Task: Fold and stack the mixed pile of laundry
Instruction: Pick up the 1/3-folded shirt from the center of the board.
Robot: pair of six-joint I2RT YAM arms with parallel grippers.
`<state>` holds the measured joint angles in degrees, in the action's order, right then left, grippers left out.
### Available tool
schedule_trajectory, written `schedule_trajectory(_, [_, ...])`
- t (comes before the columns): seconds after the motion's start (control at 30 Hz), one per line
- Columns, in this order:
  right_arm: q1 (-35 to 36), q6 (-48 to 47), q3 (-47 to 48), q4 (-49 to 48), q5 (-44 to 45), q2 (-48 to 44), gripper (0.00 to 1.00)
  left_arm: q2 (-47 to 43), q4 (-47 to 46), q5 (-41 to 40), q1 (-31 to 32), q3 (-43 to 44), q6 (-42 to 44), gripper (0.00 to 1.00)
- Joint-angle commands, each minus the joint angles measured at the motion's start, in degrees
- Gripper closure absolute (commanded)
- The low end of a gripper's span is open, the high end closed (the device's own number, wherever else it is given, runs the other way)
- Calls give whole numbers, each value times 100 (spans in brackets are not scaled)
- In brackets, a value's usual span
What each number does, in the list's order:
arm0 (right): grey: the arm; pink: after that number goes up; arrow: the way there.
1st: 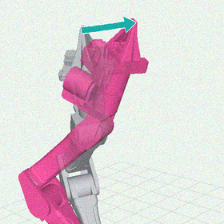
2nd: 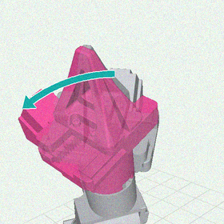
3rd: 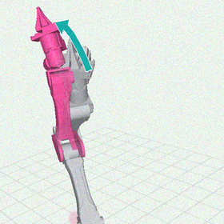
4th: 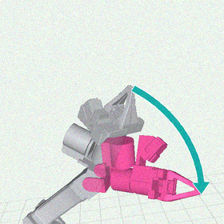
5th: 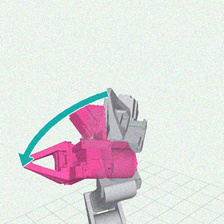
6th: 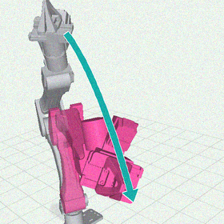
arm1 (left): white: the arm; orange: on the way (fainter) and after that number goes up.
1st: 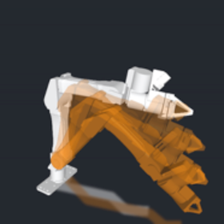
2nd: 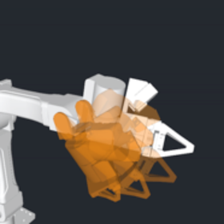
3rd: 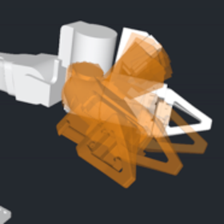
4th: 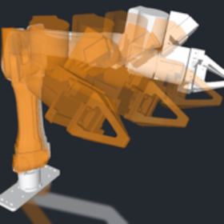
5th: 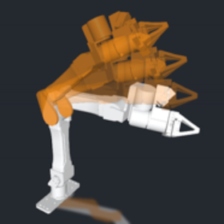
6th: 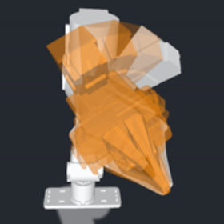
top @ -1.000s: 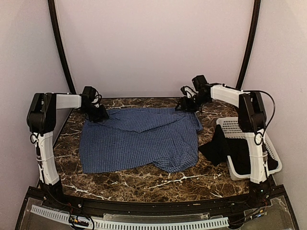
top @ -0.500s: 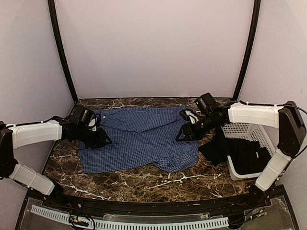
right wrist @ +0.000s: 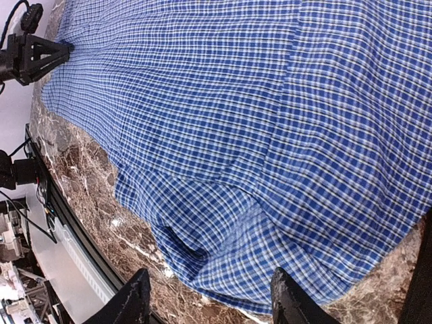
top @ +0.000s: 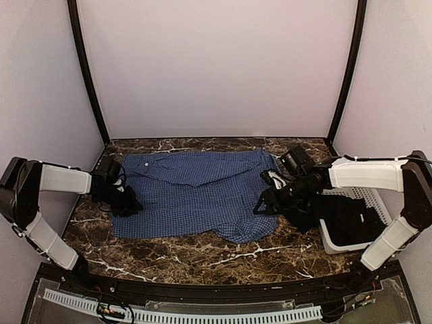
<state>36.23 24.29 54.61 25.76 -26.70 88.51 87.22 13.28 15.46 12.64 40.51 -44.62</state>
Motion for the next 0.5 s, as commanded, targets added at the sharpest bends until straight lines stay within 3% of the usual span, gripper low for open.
schedule_trajectory(0.0, [16, 524, -340, -56, 120, -430, 43, 490, -124, 143, -558, 81, 143, 78])
schedule_trajectory(0.2, [18, 1214, -1066, -271, 209, -1020, 47, 403, -134, 102, -692, 262, 290, 74])
schedule_trajectory(0.33, [98, 1516, -1450, -607, 126, -1066, 54, -926, -57, 86, -685, 16, 184, 68])
schedule_trajectory(0.47, [243, 1768, -1688, -1024, 49, -853, 55, -2043, 649, -35, -689, -125, 98, 64])
